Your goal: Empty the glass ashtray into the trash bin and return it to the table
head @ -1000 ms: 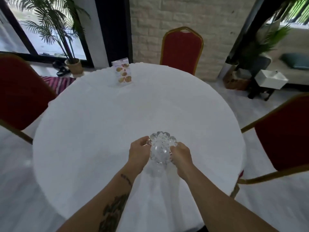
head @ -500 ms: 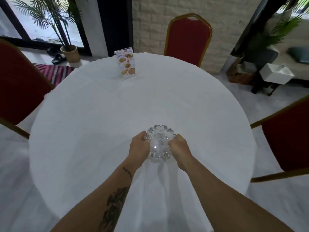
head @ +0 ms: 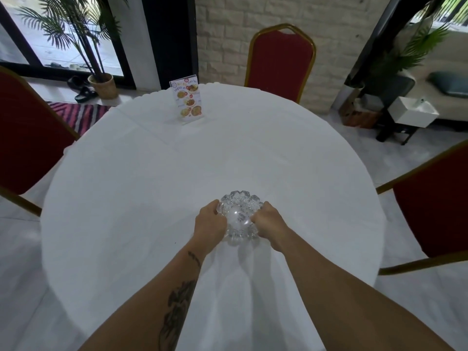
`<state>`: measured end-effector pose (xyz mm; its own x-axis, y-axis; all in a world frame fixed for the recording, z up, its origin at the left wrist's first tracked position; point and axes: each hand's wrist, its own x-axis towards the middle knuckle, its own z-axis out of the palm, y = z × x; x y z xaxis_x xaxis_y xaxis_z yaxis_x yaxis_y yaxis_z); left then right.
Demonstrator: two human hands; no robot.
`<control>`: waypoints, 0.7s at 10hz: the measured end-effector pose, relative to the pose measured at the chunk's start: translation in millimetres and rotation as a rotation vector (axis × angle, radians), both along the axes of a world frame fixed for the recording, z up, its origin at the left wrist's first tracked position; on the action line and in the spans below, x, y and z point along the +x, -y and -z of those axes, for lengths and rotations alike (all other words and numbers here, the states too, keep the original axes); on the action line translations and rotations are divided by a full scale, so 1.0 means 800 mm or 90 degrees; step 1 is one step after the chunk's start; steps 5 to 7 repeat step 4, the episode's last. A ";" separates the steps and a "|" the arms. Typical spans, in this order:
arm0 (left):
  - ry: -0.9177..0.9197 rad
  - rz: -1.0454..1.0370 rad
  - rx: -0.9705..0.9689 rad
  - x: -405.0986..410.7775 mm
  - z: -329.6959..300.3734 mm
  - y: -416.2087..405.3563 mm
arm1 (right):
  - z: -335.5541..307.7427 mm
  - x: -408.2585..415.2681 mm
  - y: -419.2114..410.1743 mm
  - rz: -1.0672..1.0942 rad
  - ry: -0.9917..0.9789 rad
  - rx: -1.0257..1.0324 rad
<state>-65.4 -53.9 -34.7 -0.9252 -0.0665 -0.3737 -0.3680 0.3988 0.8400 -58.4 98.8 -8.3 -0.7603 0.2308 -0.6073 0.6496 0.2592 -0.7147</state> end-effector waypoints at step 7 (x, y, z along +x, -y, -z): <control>-0.112 0.224 -0.336 0.004 -0.039 0.033 | -0.066 0.021 -0.048 -0.237 -0.082 0.320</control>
